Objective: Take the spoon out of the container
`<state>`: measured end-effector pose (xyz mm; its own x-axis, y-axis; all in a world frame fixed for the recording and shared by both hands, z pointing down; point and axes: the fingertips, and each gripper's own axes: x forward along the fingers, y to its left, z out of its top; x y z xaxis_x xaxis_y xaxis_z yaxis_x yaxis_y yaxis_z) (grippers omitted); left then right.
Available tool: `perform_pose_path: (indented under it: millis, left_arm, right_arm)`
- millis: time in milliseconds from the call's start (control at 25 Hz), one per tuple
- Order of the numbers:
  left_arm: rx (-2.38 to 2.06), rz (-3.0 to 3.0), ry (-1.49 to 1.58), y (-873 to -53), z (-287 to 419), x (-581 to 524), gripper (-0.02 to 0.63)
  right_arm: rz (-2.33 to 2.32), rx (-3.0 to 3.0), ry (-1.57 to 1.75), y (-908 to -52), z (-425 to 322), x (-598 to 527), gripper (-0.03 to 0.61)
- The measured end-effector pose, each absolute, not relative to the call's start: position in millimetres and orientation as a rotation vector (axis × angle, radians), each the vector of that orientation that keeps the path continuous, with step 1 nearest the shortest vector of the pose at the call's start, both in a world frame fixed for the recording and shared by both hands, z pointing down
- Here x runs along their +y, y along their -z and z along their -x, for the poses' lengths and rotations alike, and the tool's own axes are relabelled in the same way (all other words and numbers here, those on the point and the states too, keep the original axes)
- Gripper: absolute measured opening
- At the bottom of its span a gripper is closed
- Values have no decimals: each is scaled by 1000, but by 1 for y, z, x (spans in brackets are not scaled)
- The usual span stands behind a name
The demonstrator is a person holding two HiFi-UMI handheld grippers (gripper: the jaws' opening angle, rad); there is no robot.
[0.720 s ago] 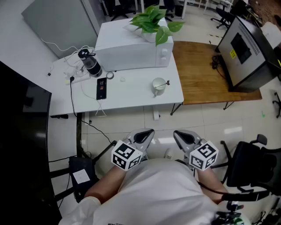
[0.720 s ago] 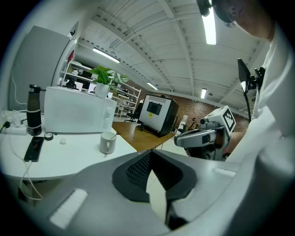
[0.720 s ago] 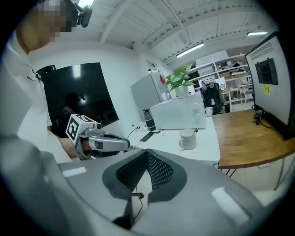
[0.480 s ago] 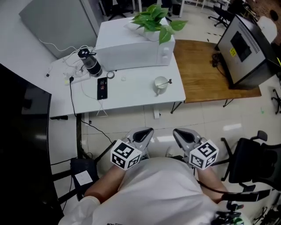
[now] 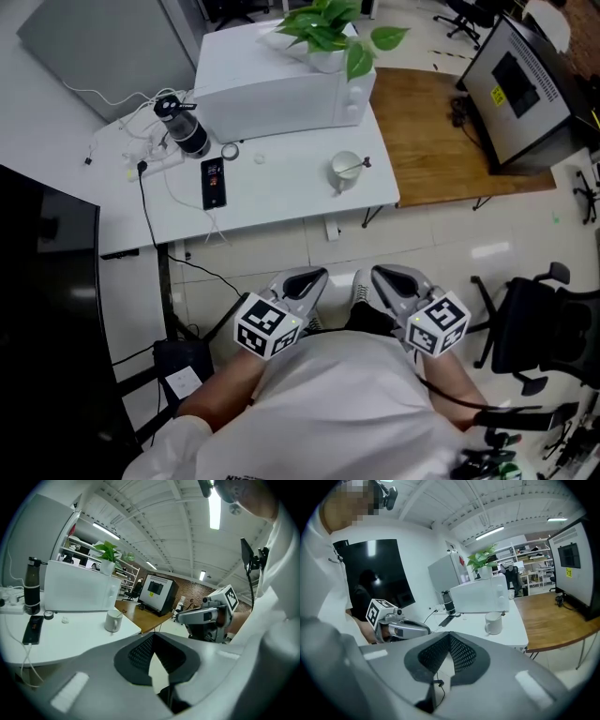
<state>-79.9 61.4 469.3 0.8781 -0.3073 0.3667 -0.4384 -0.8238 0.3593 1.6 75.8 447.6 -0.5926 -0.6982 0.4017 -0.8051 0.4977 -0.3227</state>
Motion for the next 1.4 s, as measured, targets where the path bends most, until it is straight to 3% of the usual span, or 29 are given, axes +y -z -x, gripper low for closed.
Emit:
perform_pose_path:
  millis: [1400]
  left_arm:
    - [-967,-2466,-328,-469,-16,-127,5]
  right_arm:
    - [-948,-2653,-740,-465,-117,-118,8]
